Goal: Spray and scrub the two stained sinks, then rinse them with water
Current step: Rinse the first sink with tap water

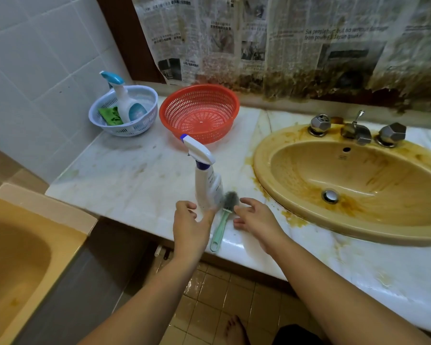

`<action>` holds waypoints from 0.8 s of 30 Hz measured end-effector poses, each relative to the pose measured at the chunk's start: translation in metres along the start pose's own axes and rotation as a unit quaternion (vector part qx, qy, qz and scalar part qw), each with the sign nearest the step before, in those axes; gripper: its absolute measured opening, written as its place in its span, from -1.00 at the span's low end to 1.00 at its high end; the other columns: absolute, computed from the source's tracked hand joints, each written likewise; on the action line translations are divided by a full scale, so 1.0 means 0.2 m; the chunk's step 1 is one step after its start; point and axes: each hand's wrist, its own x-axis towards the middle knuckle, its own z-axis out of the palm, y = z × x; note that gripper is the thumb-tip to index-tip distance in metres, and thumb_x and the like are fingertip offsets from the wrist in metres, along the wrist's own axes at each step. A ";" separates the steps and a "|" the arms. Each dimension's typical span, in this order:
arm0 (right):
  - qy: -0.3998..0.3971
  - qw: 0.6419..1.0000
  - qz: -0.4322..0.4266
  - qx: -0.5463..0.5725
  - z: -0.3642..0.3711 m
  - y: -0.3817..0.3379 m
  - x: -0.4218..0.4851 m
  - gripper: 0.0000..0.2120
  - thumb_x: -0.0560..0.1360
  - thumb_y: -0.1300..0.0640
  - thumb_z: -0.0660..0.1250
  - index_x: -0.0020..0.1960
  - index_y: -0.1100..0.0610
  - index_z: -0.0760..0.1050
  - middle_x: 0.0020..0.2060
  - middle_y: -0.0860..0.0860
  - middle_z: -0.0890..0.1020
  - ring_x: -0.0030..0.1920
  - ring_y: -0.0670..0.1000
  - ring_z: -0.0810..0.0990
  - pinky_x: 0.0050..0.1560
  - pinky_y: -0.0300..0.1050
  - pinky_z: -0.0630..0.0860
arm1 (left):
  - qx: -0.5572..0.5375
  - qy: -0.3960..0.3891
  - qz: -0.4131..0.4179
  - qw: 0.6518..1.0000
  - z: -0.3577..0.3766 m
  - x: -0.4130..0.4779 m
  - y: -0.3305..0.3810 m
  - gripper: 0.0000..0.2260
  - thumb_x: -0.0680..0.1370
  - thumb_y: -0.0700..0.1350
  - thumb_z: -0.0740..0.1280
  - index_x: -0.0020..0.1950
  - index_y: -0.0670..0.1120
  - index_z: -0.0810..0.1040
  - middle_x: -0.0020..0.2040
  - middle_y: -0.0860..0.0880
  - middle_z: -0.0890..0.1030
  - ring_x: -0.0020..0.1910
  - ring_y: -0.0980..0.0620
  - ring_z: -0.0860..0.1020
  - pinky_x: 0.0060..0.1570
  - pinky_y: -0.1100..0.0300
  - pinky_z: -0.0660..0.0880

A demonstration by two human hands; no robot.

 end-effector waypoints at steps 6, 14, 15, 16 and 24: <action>0.013 0.997 -0.053 -0.053 -0.05 0.01 -0.06 -0.67 0.65 0.10 0.32 0.40 0.06 0.51 0.08 0.01 0.64 0.00 0.07 0.71 0.16 0.00 0.66 | 0.014 -0.058 0.079 0.995 0.02 -0.12 0.01 -0.93 0.62 0.01 0.37 0.00 0.05 0.62 -0.14 0.12 0.64 -0.12 0.20 0.59 -0.09 0.26 0.55; 0.045 0.986 -0.140 -0.081 -0.23 -0.01 -0.16 -0.72 0.64 0.06 0.34 0.33 0.02 0.60 0.06 -0.15 0.69 0.06 -0.11 0.69 0.26 0.04 0.60 | 0.038 -0.123 0.150 0.980 0.20 -0.18 0.15 -0.74 0.68 -0.05 0.29 0.35 0.03 0.61 0.14 0.14 0.66 0.08 0.29 0.57 0.04 0.54 0.43; 0.048 0.985 -0.146 -0.081 -0.26 -0.01 -0.17 -0.72 0.64 0.04 0.34 0.34 0.00 0.60 0.08 -0.16 0.70 0.10 -0.12 0.68 0.28 0.04 0.59 | 0.035 -0.129 0.154 0.979 0.23 -0.19 0.18 -0.73 0.68 -0.06 0.29 0.36 0.02 0.60 0.18 0.13 0.66 0.10 0.27 0.57 0.11 0.48 0.46; 0.050 0.984 -0.149 -0.082 -0.31 -0.01 -0.19 -0.71 0.64 0.02 0.34 0.34 -0.02 0.60 0.11 -0.17 0.69 0.13 -0.13 0.67 0.29 0.04 0.58 | 0.032 -0.135 0.156 0.978 0.27 -0.21 0.21 -0.72 0.68 -0.07 0.28 0.38 0.02 0.60 0.21 0.13 0.66 0.13 0.27 0.57 0.17 0.40 0.48; 0.090 0.979 -0.160 -0.092 -0.74 -0.05 -0.37 -0.70 0.66 0.00 0.30 0.37 -0.03 0.58 0.21 -0.14 0.67 0.19 -0.09 0.64 0.32 0.02 0.55 | 0.058 -0.179 0.187 0.964 0.56 -0.39 0.47 -0.68 0.69 -0.06 0.27 0.44 -0.01 0.55 0.33 0.05 0.61 0.27 0.15 0.54 0.09 0.52 0.34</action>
